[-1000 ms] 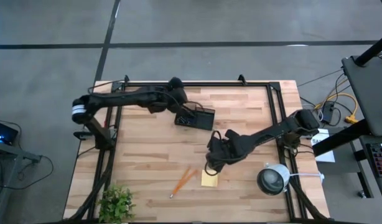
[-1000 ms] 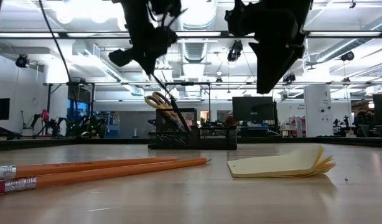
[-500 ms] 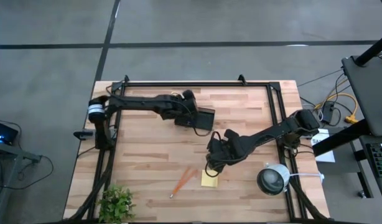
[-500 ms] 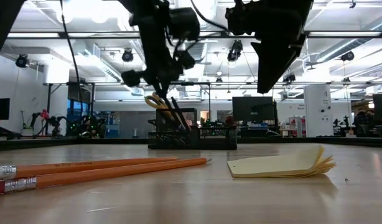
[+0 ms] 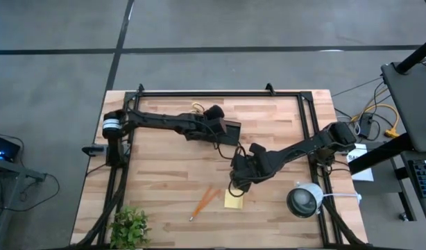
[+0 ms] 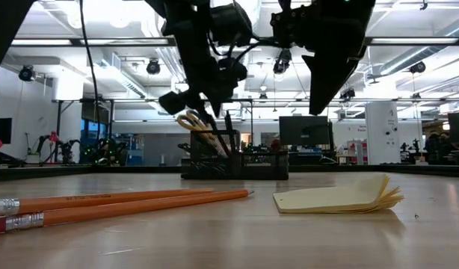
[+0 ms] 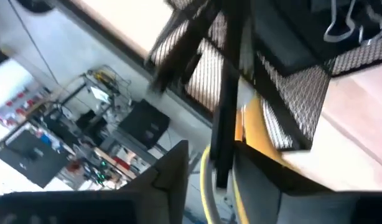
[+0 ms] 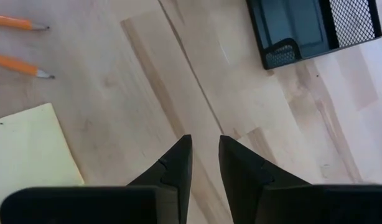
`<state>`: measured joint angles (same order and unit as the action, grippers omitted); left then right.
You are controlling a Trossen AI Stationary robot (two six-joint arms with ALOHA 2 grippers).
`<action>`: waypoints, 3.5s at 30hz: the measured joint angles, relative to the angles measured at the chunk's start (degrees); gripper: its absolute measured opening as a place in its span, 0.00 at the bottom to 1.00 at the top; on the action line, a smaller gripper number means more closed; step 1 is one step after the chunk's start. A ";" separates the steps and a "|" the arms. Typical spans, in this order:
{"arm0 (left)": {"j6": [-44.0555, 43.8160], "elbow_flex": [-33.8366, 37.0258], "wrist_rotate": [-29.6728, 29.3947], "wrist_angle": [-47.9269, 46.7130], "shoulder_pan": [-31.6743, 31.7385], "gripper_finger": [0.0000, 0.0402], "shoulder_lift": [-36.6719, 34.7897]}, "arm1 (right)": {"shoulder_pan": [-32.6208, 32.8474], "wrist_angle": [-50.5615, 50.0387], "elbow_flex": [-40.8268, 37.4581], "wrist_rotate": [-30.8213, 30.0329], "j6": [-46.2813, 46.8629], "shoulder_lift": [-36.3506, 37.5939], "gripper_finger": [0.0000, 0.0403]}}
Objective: Pick and place office supplies into organizer
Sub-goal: Put the black pen into the black organizer bin, then put the bottom orange pencil into the black organizer bin
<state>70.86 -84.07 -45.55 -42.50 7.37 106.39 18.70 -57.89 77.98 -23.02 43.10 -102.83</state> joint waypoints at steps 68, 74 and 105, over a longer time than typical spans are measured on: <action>-147.33 18.73 37.66 22.78 -42.68 0.00 1.57 | -1.53 24.22 5.83 22.82 -60.57 -15.13 0.02; -146.61 18.49 37.96 12.18 -42.08 0.00 0.67 | -1.54 24.21 5.83 22.85 -58.34 -15.08 0.02; -150.63 39.17 24.31 -0.82 -34.73 0.00 -22.72 | -8.74 35.18 9.49 21.27 -49.64 -18.75 0.02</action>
<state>-79.78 -44.90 -21.23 -43.33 -27.36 83.67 9.96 -22.71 87.47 -1.75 -6.55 -121.58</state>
